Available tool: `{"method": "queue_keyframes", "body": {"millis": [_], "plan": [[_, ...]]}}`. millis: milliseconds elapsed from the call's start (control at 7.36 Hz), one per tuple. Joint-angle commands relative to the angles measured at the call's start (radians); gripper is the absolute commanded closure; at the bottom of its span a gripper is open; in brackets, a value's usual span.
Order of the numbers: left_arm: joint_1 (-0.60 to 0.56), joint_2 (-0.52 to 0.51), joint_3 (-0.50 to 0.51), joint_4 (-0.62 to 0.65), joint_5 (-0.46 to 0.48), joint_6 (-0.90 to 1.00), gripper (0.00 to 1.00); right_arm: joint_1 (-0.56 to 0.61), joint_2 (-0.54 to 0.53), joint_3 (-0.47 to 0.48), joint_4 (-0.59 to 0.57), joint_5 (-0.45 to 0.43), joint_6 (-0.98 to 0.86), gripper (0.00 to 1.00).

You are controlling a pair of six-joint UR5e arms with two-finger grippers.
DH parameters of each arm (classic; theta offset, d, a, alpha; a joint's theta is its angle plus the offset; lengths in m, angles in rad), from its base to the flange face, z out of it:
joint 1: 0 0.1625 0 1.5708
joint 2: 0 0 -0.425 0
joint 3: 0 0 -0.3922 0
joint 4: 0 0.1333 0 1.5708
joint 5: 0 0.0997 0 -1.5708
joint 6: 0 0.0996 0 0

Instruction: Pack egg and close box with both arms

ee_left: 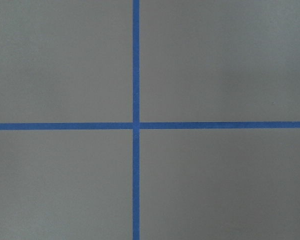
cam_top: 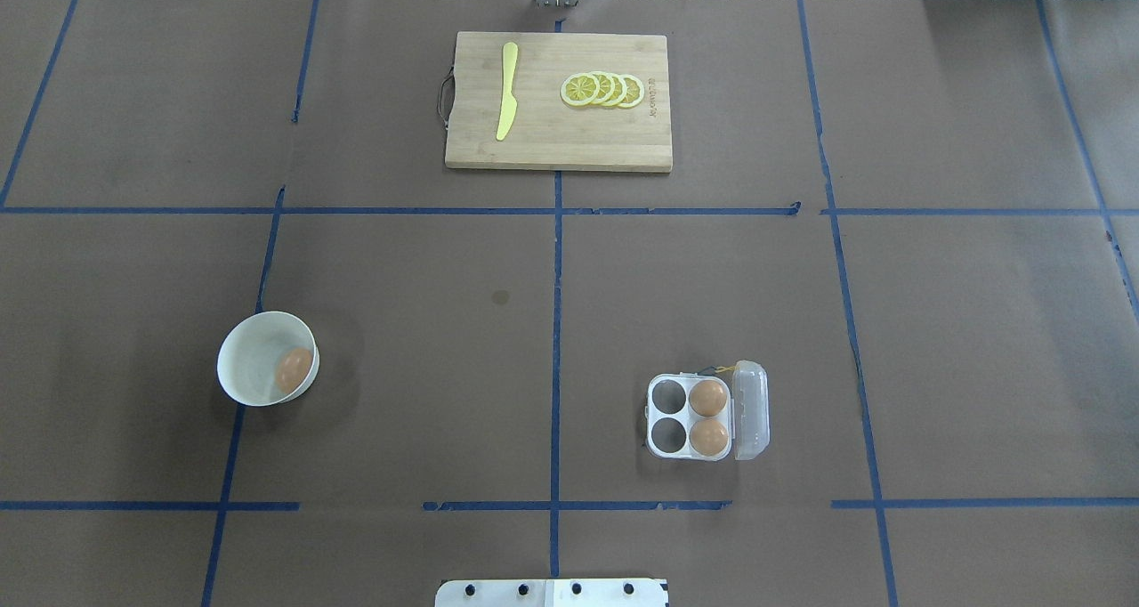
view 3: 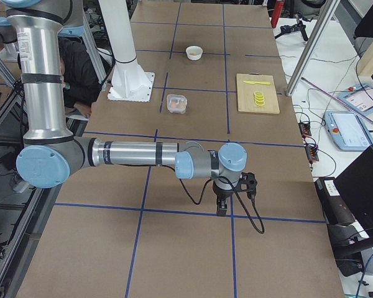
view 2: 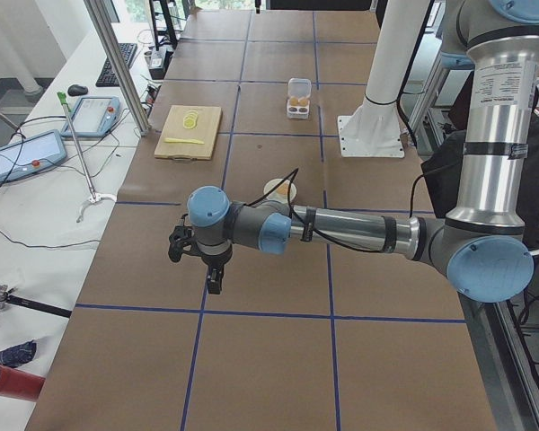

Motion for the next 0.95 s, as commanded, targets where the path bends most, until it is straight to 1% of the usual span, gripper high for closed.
{"method": "queue_keyframes", "body": {"millis": [0,272,408,543,679,815], "plan": [[0.0,0.0,-0.003,-0.048,0.002,0.001,0.0,0.0,0.0,0.005,0.0,0.0,0.003,0.0],[0.005,0.003,-0.005,-0.082,0.0,0.001,0.0,0.0,-0.005,0.032,-0.002,0.006,-0.006,0.0],[0.032,-0.001,-0.006,-0.082,0.005,-0.002,0.0,-0.003,-0.008,0.048,-0.002,0.011,-0.005,0.0],[0.043,-0.009,-0.032,-0.092,-0.003,-0.01,0.0,-0.018,-0.014,0.051,0.0,0.015,0.0,0.0],[0.045,-0.012,-0.052,-0.099,0.0,-0.01,0.0,-0.037,-0.015,0.074,0.02,0.014,0.007,0.0],[0.045,-0.076,-0.046,-0.117,0.0,-0.01,0.0,-0.038,-0.014,0.084,0.021,0.012,0.009,0.0]]}}
